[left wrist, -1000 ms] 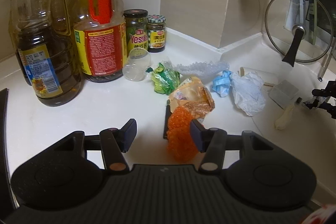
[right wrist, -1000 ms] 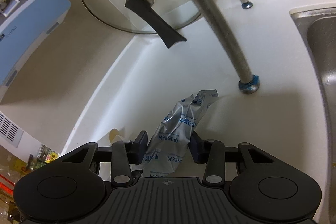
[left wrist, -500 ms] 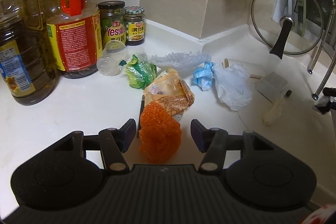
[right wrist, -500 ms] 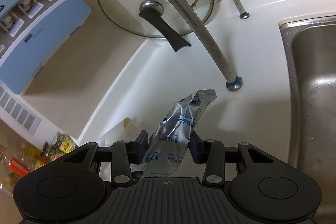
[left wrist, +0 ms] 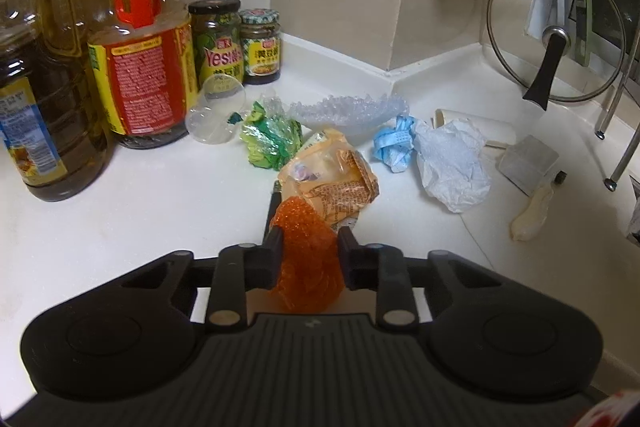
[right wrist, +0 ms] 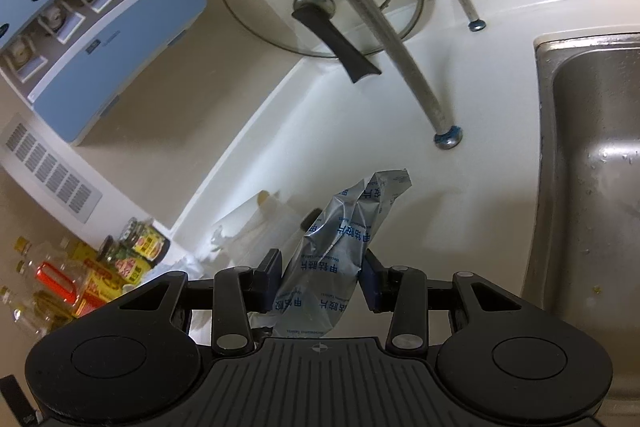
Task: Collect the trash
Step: 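Grasp the silver foil packet with the right gripper while the left grasps the orange mesh bag, then carry the packet and mesh bag over the wastebasket and open both grippers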
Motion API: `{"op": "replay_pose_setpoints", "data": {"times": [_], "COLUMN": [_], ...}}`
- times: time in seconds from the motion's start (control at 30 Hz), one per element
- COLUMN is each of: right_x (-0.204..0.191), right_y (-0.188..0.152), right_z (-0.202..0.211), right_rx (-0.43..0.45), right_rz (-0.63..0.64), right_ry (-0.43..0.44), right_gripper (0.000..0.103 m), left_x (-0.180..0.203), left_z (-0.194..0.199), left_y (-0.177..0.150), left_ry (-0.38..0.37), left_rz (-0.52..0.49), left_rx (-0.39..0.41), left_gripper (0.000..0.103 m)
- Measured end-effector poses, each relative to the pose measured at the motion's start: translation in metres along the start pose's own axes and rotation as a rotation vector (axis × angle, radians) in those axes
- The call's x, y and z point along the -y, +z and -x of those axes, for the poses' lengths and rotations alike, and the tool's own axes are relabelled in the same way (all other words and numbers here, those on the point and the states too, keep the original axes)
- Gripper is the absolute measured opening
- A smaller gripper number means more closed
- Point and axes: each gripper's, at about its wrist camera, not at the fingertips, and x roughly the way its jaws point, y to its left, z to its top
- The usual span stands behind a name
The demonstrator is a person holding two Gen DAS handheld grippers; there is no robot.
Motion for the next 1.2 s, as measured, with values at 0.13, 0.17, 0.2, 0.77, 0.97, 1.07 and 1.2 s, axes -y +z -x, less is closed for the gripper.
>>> {"op": "replay_pose_setpoints", "data": {"times": [0.13, 0.17, 0.2, 0.77, 0.97, 1.07, 1.2], "right_x": [-0.006, -0.007, -0.008, -0.023, -0.029, -0.035, -0.044], "right_y": [-0.004, -0.005, -0.006, -0.039, -0.063, -0.077, -0.099], "right_z": [0.006, 0.007, 0.009, 0.048, 0.058, 0.062, 0.065], "right_rx": [-0.008, -0.011, -0.015, -0.136, -0.221, -0.273, -0.345], "right_rz": [0.029, 0.037, 0.041, 0.138, 0.181, 0.219, 0.275], "right_ry": [0.037, 0.046, 0.055, 0.223, 0.284, 0.32, 0.365], "right_gripper": [0.042, 0.041, 0.041, 0.041, 0.041, 0.041, 0.041], "left_x": [-0.001, -0.001, -0.001, 0.029, 0.044, 0.051, 0.057], "left_z": [0.014, 0.018, 0.023, 0.128, 0.16, 0.173, 0.186], "left_y": [-0.002, -0.002, -0.003, -0.052, -0.081, -0.098, -0.12], "left_ry": [0.014, 0.016, 0.018, 0.026, 0.018, 0.017, 0.016], "left_rz": [0.019, 0.024, 0.031, 0.08, 0.101, 0.105, 0.119], "left_rx": [0.031, 0.037, 0.044, 0.11, 0.108, 0.1, 0.079], "left_gripper": [0.022, 0.022, 0.022, 0.022, 0.022, 0.022, 0.022]}}
